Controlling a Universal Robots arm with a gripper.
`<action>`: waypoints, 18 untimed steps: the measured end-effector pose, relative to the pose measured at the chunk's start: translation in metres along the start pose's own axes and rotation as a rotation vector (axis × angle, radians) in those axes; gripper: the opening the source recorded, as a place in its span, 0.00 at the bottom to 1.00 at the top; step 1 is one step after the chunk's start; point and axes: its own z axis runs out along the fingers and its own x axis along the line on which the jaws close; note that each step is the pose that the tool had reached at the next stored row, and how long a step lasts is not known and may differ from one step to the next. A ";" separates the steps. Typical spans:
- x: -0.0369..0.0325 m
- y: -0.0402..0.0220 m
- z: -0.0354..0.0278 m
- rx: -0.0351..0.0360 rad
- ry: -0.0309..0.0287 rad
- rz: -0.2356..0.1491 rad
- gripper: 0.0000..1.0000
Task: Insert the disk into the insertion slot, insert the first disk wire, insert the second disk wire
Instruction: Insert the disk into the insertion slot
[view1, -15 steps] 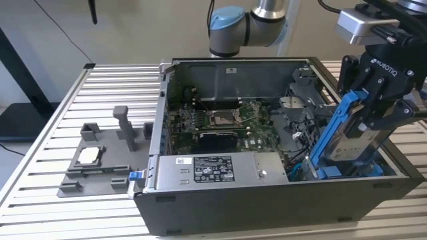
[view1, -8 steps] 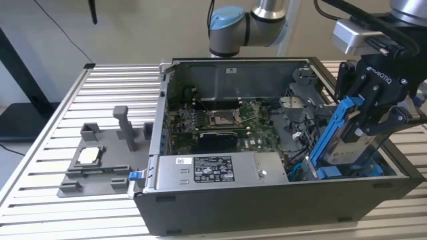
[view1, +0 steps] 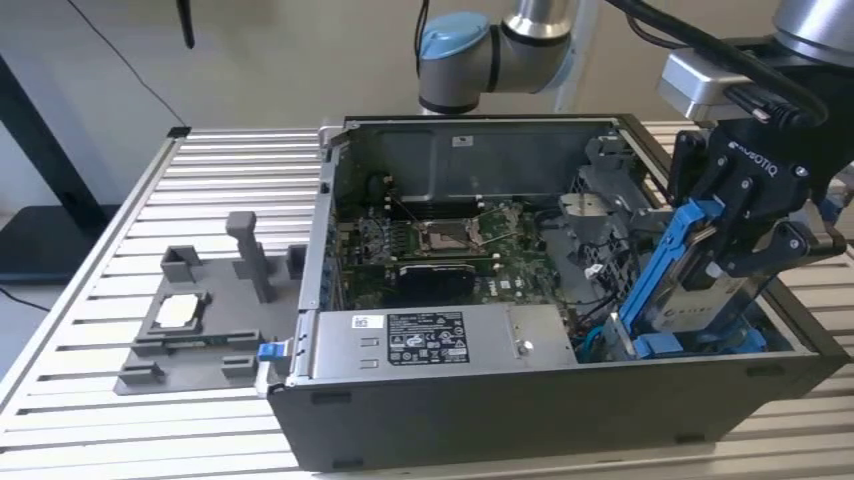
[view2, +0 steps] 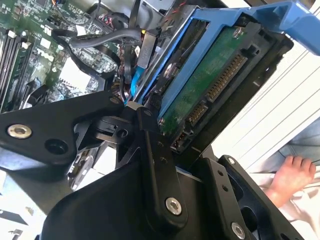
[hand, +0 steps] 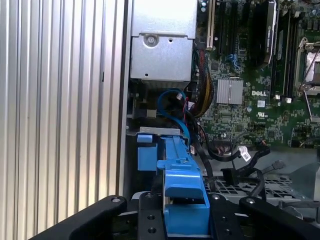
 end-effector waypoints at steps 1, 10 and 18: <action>0.0000 0.0000 0.0000 0.0000 -0.0001 0.000 0.33; 0.0000 0.0000 0.0002 0.0000 0.0000 0.000 0.47; 0.0000 0.0000 0.0005 0.0000 0.0000 0.000 0.47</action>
